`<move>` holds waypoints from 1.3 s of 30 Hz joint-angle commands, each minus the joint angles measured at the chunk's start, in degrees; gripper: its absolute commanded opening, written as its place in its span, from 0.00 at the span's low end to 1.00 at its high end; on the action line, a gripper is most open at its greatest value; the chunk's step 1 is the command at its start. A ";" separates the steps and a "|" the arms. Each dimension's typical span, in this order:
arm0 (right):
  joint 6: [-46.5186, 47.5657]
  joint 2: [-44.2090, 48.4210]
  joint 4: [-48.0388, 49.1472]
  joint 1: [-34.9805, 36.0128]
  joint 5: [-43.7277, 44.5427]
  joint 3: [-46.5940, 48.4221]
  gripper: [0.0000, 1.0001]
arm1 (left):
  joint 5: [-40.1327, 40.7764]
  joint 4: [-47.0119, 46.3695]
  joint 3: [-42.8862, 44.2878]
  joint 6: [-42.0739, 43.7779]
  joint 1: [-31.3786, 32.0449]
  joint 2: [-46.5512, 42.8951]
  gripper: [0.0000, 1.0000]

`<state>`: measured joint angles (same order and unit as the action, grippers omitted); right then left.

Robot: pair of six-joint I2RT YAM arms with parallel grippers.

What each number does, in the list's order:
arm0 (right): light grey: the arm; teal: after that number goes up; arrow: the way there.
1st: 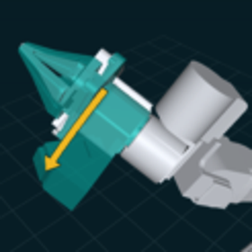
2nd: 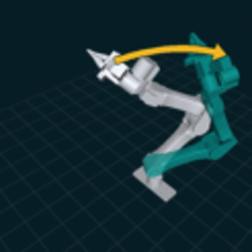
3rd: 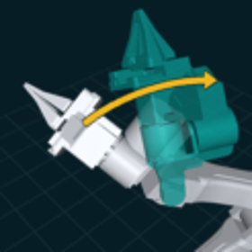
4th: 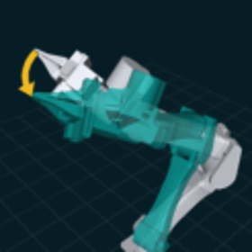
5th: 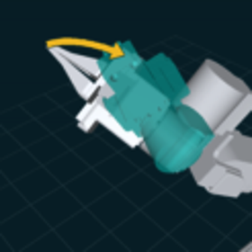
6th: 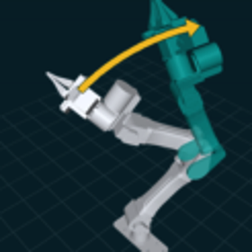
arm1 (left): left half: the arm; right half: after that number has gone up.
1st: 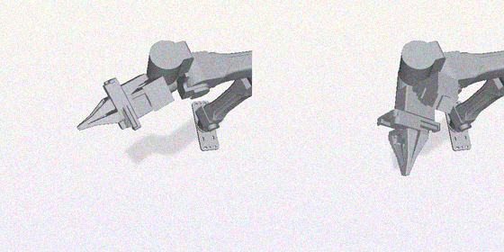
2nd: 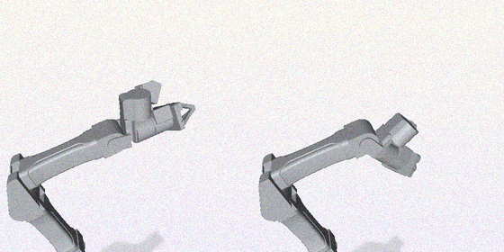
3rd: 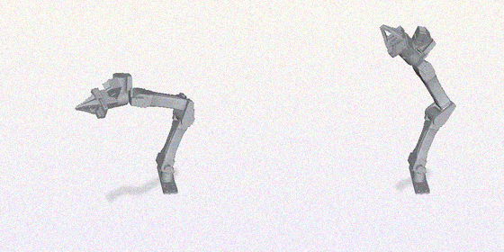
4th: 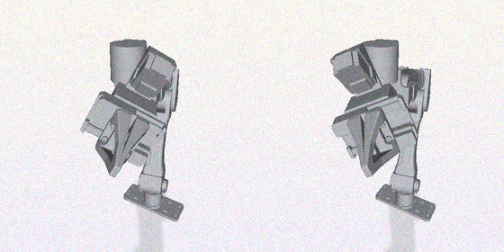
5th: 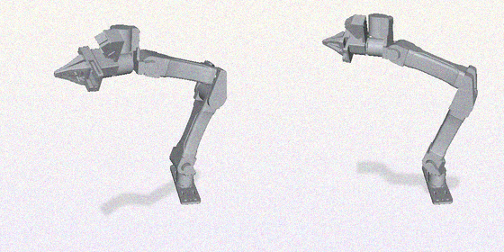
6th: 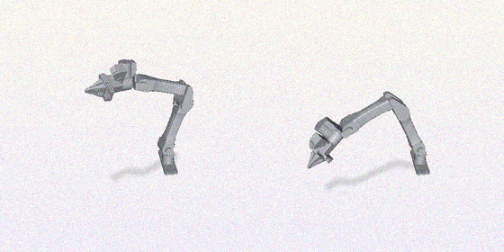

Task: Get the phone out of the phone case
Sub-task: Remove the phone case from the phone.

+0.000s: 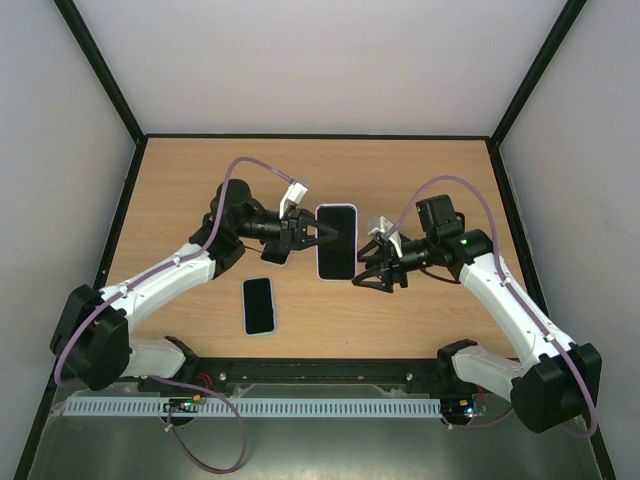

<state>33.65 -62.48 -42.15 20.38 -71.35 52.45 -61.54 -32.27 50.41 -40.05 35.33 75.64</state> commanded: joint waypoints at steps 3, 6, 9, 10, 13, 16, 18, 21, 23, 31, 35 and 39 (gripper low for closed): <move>-1.88 -0.28 0.60 0.21 -1.23 0.80 0.69 | -1.46 -4.28 0.86 -0.57 -0.26 -1.54 0.03; -1.34 -0.27 -0.48 0.20 -2.70 1.11 0.71 | -1.11 -3.59 0.81 0.23 -0.26 -1.68 0.02; 1.93 -0.23 -3.53 0.19 -4.13 1.69 0.73 | -0.94 -2.98 0.91 0.85 -0.24 -1.53 0.02; 2.55 -0.25 -4.26 0.18 -4.47 1.79 0.74 | -0.99 -3.02 0.96 0.85 -0.26 -1.45 0.02; 0.65 -0.52 -3.12 0.19 -4.41 1.88 0.74 | -1.19 -3.13 1.05 0.97 -0.15 -1.43 0.03; -2.24 -1.04 -0.30 0.18 -3.50 1.67 0.73 | -1.49 -3.15 1.06 0.82 -0.11 -1.46 0.02; -4.18 -1.33 1.58 0.18 -2.37 1.36 0.72 | -1.66 -3.03 1.10 0.72 -0.17 -1.61 0.02; -8.30 -1.59 5.51 0.19 -0.07 0.65 0.68 | -2.03 -2.88 1.09 0.76 -0.08 -1.56 0.03; -9.37 -1.55 6.65 0.18 1.00 0.28 0.67 | -2.38 -2.88 1.18 0.68 -0.04 -1.54 0.02; -15.32 -1.30 12.72 0.24 7.81 -0.94 0.59 | -4.49 -3.59 1.56 -0.03 1.57 -1.05 0.02; -16.42 -1.22 14.61 0.10 11.72 -0.63 0.57 | -5.71 -3.50 2.12 -0.16 2.52 -0.67 0.02; -16.79 -1.18 14.74 -0.05 14.55 1.86 0.56 | -5.97 -3.59 2.21 -0.08 3.37 -0.30 0.02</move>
<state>19.59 -63.53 -35.42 20.75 -65.76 51.59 -59.92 -32.23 50.41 -37.69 34.87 75.77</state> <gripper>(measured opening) 0.564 0.092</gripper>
